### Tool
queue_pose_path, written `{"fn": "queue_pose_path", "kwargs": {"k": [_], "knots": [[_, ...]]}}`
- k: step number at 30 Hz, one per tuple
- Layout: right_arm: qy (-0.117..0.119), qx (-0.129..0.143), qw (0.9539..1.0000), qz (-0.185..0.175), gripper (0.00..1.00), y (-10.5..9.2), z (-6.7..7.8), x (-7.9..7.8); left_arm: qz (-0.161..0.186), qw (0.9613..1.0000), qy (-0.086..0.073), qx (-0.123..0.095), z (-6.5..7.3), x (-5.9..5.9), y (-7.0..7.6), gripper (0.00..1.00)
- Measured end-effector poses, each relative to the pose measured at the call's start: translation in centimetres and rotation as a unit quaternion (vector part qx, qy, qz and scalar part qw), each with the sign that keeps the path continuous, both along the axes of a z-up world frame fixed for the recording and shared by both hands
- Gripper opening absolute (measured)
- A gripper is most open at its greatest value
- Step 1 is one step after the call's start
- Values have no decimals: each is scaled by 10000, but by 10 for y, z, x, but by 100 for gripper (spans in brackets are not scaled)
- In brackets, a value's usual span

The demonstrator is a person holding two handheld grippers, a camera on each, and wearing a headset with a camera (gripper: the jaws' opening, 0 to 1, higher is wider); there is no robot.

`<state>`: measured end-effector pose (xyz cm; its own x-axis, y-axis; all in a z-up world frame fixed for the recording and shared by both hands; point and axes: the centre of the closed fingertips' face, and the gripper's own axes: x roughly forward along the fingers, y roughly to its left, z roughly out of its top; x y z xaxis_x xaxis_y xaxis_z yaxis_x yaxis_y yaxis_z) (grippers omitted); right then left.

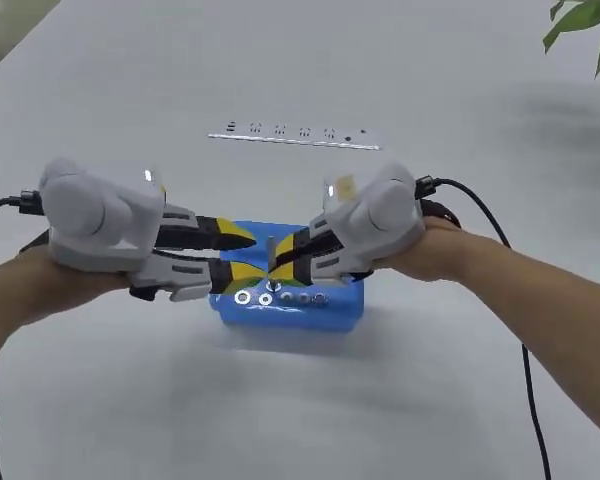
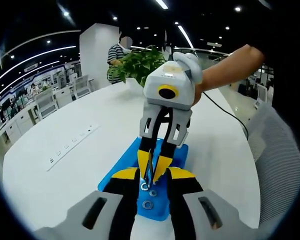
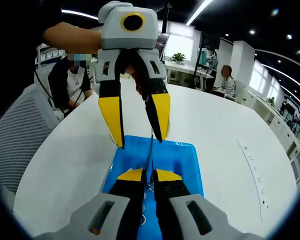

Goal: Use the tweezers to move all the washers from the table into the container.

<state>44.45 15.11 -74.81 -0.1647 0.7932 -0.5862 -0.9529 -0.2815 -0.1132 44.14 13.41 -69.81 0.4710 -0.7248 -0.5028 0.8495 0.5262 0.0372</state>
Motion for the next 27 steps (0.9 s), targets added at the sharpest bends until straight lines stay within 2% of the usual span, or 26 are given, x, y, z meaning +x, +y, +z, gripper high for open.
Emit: {"fn": "queue_pose_path", "kwargs": {"k": [6,13,27], "knots": [[-13,-7,10000,17,8,0,0,-1,-123,9999,-79,81,-1,4,-4,17],[-48,-10,10000,57,8,0,-1,-3,-229,9996,-93,103,-1,4,-7,8],[-150,-53,9998,77,9,-4,0,-3,-360,9991,-177,140,4,2,-10,6]]}}
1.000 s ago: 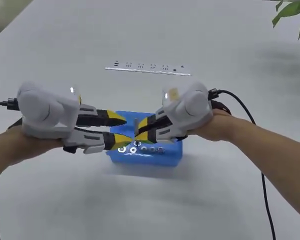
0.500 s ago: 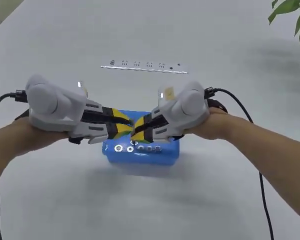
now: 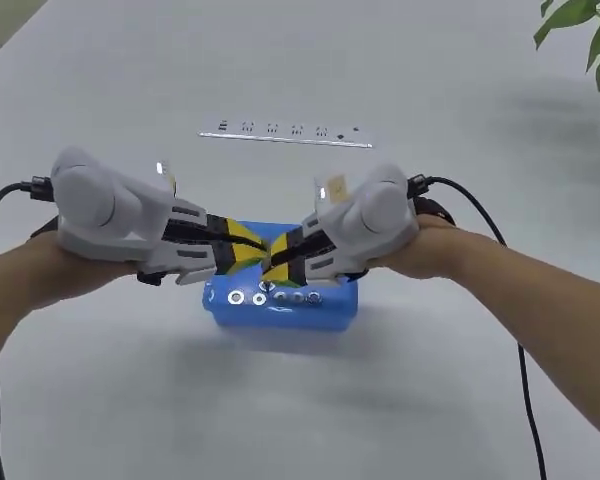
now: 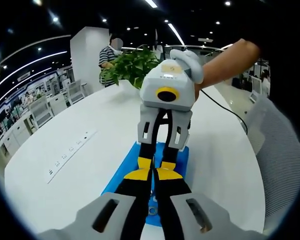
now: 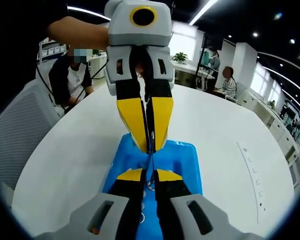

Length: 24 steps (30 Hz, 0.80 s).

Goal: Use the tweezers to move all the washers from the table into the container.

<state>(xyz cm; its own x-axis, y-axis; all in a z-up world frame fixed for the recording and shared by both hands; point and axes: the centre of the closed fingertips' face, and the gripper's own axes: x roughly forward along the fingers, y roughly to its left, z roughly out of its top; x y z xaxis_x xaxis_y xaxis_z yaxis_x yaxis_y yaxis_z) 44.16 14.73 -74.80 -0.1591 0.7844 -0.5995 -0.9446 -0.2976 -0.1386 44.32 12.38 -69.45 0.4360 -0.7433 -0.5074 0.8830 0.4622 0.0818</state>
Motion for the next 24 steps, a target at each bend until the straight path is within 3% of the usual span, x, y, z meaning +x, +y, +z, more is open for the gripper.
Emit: {"fn": "queue_pose_path", "kwargs": {"k": [24], "knots": [[-24,-12,10000,35,10,-1,2,-1,-128,9999,-37,5,5,1,-6,6]]}}
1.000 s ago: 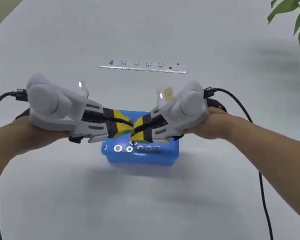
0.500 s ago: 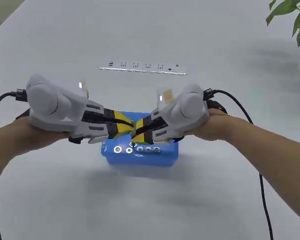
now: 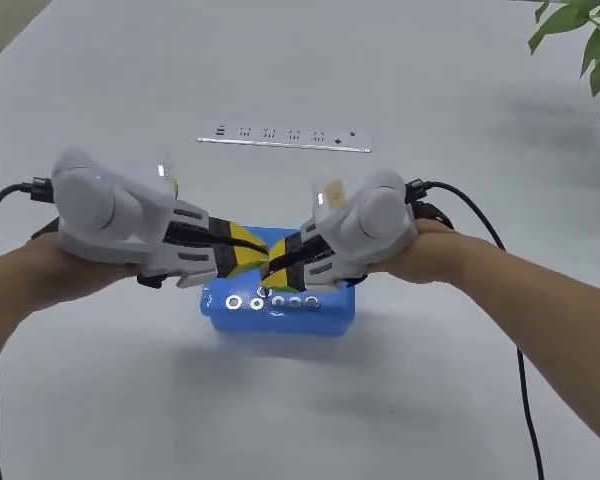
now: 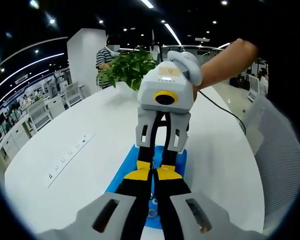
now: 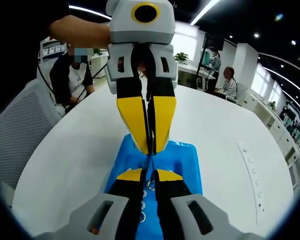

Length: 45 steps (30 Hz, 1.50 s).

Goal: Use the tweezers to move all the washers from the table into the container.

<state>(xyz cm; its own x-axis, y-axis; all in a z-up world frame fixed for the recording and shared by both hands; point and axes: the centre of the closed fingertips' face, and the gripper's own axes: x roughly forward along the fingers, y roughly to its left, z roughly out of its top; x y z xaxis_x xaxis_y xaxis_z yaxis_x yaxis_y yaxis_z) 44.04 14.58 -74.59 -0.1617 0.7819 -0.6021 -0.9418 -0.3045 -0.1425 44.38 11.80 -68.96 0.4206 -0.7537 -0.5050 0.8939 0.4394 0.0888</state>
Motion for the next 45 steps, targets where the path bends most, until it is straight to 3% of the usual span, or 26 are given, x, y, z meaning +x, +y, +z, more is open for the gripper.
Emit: {"fn": "queue_pose_path", "kwargs": {"k": [9,14,30,45], "knots": [[65,28,10000,-27,10,-1,4,-2,-34,10000,40,17,4,-3,-1,5],[270,56,9995,-159,9,-2,9,-6,-72,10000,57,-14,9,-6,-2,5],[324,180,9987,-361,7,-9,38,-22,-358,9993,-27,77,37,-20,-8,5],[214,100,9988,-431,6,-23,52,-51,-570,9983,2,112,52,-50,-17,5]]}}
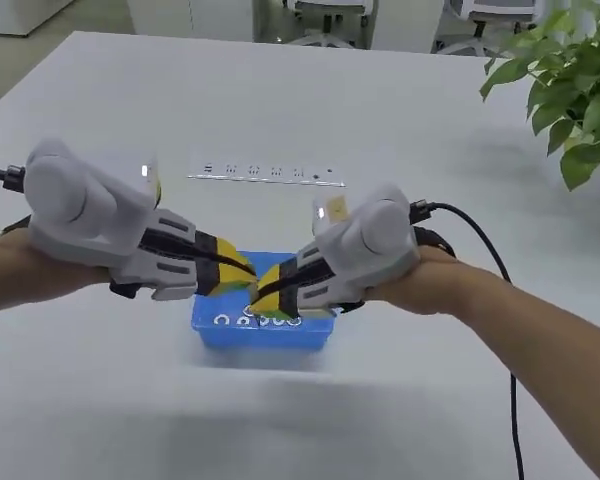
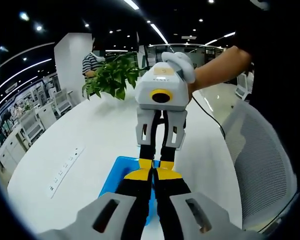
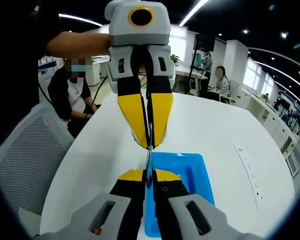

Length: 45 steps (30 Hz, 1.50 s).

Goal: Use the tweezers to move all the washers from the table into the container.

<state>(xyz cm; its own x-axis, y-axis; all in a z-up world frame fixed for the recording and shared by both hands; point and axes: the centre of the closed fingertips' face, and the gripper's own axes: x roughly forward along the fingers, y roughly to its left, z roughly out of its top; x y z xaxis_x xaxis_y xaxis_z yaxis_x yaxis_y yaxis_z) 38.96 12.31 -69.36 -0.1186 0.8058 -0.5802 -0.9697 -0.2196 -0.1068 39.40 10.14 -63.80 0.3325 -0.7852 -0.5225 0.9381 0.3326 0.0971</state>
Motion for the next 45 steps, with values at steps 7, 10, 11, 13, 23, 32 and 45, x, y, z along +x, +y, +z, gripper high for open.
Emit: {"fn": "queue_pose_path", "kwargs": {"k": [7,10,11,13,23,32,45], "knots": [[-205,-141,9996,148,6,-6,-5,-11,-45,9999,120,57,-7,-15,0,5],[-216,-205,9994,168,6,-8,-8,-16,-24,9999,155,33,-11,-21,1,5],[-212,-227,9994,177,6,-8,-9,-18,-20,9998,172,35,-12,-23,1,5],[-216,-285,9992,194,6,-10,-12,-21,-13,9998,215,37,-16,-27,2,5],[-90,-510,9985,175,6,-20,-31,-35,19,9987,484,145,-43,-43,5,5],[-24,-658,9977,125,6,-21,-50,-42,35,9964,722,445,-74,-51,10,6],[-3,-1014,9947,162,7,-26,-80,-55,60,9928,1032,598,-107,-62,12,6]]}}
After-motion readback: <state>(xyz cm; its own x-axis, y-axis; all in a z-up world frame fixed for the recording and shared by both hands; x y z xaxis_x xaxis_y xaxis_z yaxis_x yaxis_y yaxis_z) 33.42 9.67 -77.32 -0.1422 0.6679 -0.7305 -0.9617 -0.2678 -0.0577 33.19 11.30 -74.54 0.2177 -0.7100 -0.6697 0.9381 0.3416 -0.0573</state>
